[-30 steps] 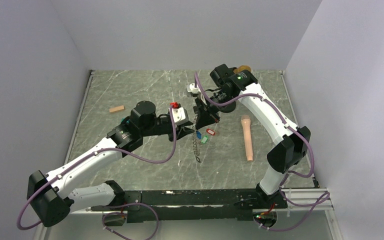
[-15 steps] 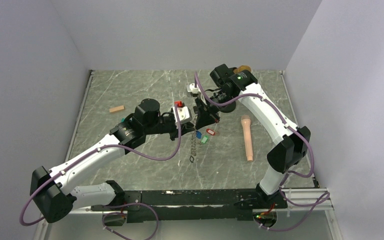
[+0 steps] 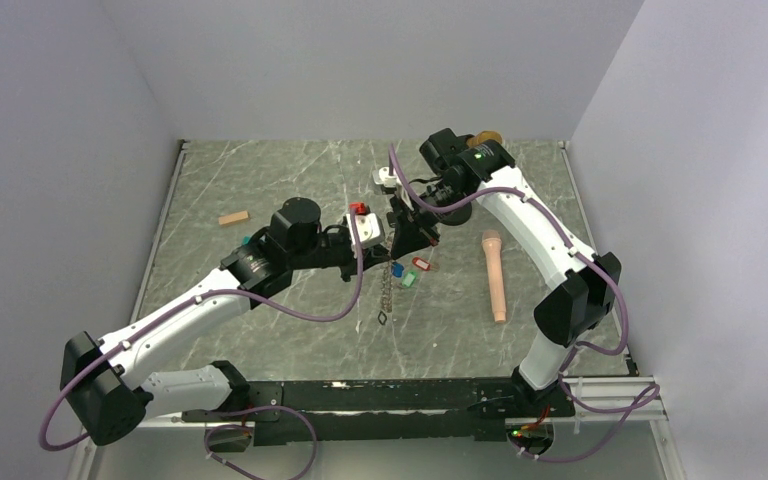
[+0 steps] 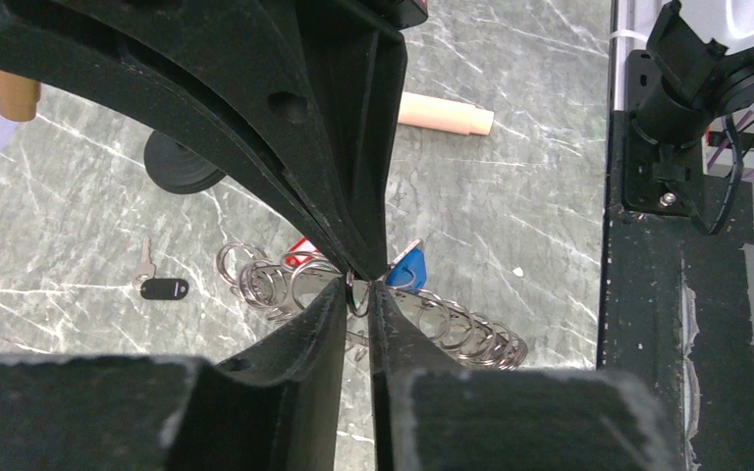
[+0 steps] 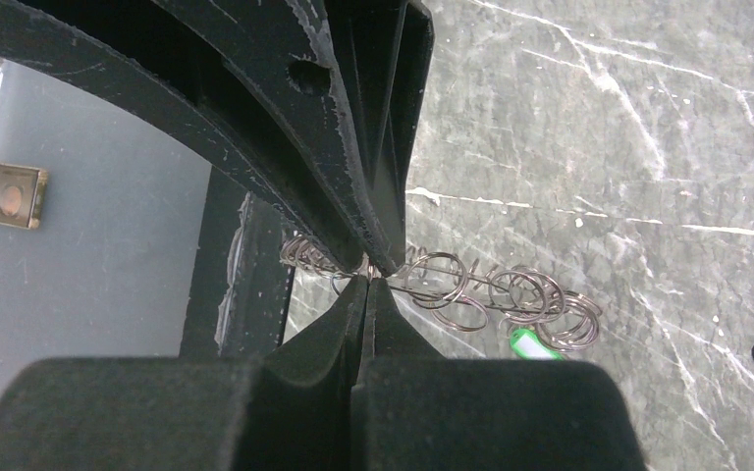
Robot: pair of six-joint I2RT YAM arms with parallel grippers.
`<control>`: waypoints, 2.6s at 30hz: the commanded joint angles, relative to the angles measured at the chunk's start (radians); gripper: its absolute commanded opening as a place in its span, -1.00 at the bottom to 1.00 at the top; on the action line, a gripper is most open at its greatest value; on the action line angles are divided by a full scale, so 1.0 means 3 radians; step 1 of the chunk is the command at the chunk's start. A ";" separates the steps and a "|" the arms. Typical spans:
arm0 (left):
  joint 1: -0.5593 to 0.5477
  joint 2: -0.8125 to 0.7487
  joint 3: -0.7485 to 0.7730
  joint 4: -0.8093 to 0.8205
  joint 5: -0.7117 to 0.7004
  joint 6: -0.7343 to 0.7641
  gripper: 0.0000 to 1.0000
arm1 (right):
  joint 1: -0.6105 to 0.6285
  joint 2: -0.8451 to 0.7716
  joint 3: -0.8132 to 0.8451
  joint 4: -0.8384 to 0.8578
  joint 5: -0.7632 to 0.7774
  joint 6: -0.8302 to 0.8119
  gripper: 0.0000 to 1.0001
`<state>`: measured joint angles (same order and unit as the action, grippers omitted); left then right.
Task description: Put the keys on the keyring
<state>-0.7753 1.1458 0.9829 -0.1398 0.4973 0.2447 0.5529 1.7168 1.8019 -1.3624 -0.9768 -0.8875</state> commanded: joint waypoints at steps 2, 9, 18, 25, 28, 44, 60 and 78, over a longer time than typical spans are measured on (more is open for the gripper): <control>-0.0043 0.0044 0.0134 0.0095 -0.0034 -0.0023 -0.78 | 0.0027 -0.0046 0.0100 -0.0021 -0.0124 -0.0033 -1.00; -0.0059 -0.0036 0.0042 0.0168 -0.0198 -0.0041 -1.00 | 0.0033 -0.0057 0.0082 -0.0003 -0.0146 -0.0020 -1.00; 0.0039 -0.0509 -0.0685 0.1261 -0.0247 -0.0770 -1.00 | -0.0171 -0.0170 0.0083 0.0079 -0.0615 0.0096 -0.22; 0.0095 -0.0671 -0.1254 0.2577 -0.0455 -0.1541 -1.00 | -0.0216 -0.0353 -0.0215 0.0347 -0.0737 0.0294 -0.18; 0.0102 -0.0643 -0.1443 0.3101 -0.0533 -0.1790 -1.00 | -0.0216 -0.0397 -0.0347 0.0470 -0.0727 0.0361 -0.18; 0.0140 0.0005 -0.1762 0.5094 -0.0545 -0.2362 -1.00 | -0.0216 -0.0572 -0.0589 0.1118 -0.0628 0.1052 -0.10; 0.0140 0.0183 -0.1804 0.5416 -0.0728 -0.2544 -1.00 | -0.0213 -0.0627 -0.0519 0.1210 -0.0385 0.1131 -1.00; 0.0263 0.0745 -0.1552 0.6007 -0.0091 -0.2992 -1.00 | -0.0120 -0.0452 -0.0410 0.0776 -0.0381 0.0795 -1.00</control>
<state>-0.7189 1.3334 0.4610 1.4761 0.3698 -0.5739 0.5102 1.5738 1.6390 -1.0977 -1.0645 -0.6155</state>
